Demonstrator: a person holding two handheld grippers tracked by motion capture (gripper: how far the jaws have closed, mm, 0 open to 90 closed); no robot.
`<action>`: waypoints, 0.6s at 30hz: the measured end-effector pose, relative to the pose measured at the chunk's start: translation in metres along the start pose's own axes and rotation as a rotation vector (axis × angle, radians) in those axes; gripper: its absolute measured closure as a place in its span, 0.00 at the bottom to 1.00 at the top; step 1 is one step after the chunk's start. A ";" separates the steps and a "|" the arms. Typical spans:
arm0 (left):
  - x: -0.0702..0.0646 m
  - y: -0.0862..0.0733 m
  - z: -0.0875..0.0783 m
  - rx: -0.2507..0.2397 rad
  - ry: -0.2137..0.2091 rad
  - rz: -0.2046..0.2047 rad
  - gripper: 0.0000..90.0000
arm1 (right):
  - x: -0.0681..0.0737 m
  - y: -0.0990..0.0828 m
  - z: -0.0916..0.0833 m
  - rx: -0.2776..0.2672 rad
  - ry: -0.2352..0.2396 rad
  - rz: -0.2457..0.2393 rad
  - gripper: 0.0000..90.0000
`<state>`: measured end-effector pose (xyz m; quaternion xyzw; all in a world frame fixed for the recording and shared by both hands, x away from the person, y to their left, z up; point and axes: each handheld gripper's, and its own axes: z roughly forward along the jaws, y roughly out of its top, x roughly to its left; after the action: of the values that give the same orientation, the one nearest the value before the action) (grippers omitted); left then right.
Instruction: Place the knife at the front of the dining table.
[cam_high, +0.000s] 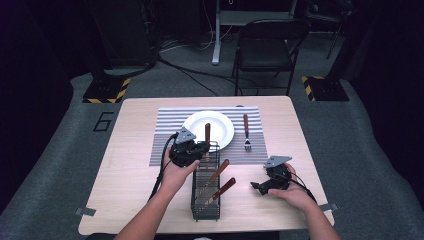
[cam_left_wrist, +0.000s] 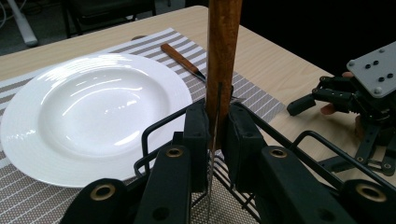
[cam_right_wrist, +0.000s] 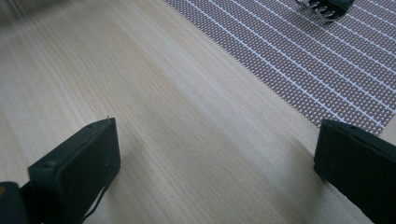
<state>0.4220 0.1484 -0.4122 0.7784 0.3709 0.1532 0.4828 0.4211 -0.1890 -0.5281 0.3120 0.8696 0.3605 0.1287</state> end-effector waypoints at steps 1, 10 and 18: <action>0.000 0.000 0.000 0.000 0.000 0.000 0.88 | 0.000 0.000 0.000 0.000 0.000 0.000 0.00; -0.001 0.012 -0.013 -0.010 -0.001 0.011 0.88 | 0.000 0.000 0.000 0.000 0.000 0.000 0.00; 0.000 0.024 -0.024 -0.036 0.007 0.023 0.88 | 0.000 0.000 0.000 0.000 0.000 0.000 0.00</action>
<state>0.4178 0.1571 -0.3792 0.7732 0.3610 0.1683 0.4935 0.4212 -0.1890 -0.5281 0.3120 0.8696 0.3605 0.1287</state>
